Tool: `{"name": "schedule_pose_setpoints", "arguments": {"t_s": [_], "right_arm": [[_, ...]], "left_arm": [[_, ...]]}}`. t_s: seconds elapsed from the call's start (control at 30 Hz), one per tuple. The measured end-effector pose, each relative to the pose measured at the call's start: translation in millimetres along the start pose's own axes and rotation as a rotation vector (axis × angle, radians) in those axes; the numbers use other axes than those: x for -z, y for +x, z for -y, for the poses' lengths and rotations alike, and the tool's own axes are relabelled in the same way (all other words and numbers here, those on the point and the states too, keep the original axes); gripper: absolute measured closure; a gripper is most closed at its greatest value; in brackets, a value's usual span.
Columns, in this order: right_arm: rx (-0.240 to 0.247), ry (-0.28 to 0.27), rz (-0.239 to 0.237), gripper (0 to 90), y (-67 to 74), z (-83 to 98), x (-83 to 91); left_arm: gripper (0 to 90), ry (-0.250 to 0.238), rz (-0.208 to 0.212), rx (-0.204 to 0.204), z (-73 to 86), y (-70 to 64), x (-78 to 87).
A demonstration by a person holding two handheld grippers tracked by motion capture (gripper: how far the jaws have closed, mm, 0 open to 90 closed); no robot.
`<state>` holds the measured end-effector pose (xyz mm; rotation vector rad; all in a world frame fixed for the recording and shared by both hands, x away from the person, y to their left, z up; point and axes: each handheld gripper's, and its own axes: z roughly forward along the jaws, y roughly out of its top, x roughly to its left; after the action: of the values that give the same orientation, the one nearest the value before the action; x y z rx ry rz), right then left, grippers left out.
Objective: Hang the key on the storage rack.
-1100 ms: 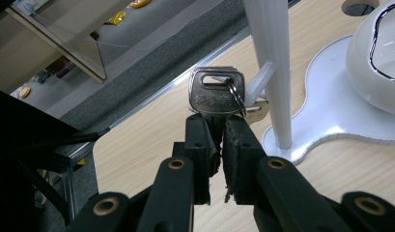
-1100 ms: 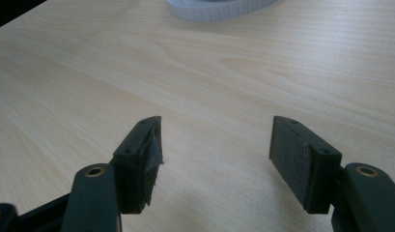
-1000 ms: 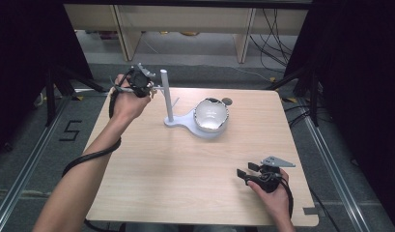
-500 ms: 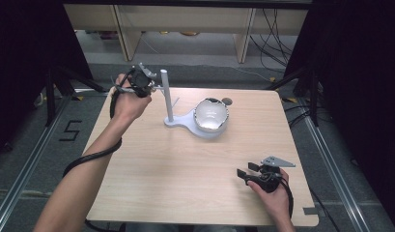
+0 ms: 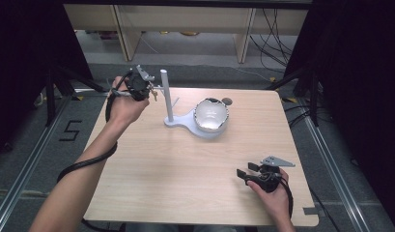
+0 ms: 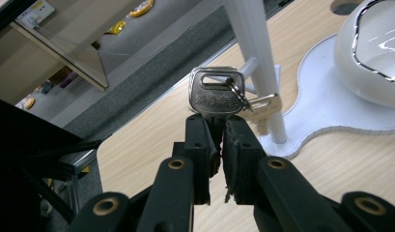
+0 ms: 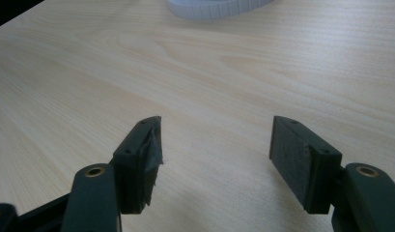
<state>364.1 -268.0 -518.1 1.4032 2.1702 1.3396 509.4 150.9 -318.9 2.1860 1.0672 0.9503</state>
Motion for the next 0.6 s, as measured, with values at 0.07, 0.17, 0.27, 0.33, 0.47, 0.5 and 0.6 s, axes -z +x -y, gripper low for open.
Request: {"name": "schedule_pose_setpoints", "arguments": {"t_s": [0.07,0.17,0.27,0.33,0.47,0.5,0.6], "right_arm": [[-0.002,-0.011,-0.019,37.1,0.3,0.0,0.7],[0.006,-0.014,-0.014,37.1,-0.5,0.3,0.0],[0.003,-0.005,-0.007,37.1,-0.6,-0.3,0.6],[-0.01,-0.002,-0.02,37.1,-0.1,-0.3,2.1],[-0.017,0.0,-0.023,37.1,0.5,-0.2,2.2],[-0.017,0.0,-0.023,37.1,0.5,-0.2,2.2],[0.023,-0.01,-0.012,37.1,-2.7,-0.7,2.4]], "left_arm": [[80.9,0.01,0.003,-0.012,-2.5,1.1,1.1],[80.9,0.002,0.005,-0.007,-5.0,0.5,-0.9],[80.8,0.002,0.005,-0.009,-6.7,-0.2,-1.8],[80.8,0.0,0.008,-0.009,-8.2,-1.2,-2.6],[80.9,0.002,0.008,-0.014,-9.3,-2.4,-4.8],[80.9,0.002,0.008,-0.013,-9.1,-2.4,-5.5],[80.8,0.001,-0.001,-0.003,-7.3,-1.9,-8.7]]}}
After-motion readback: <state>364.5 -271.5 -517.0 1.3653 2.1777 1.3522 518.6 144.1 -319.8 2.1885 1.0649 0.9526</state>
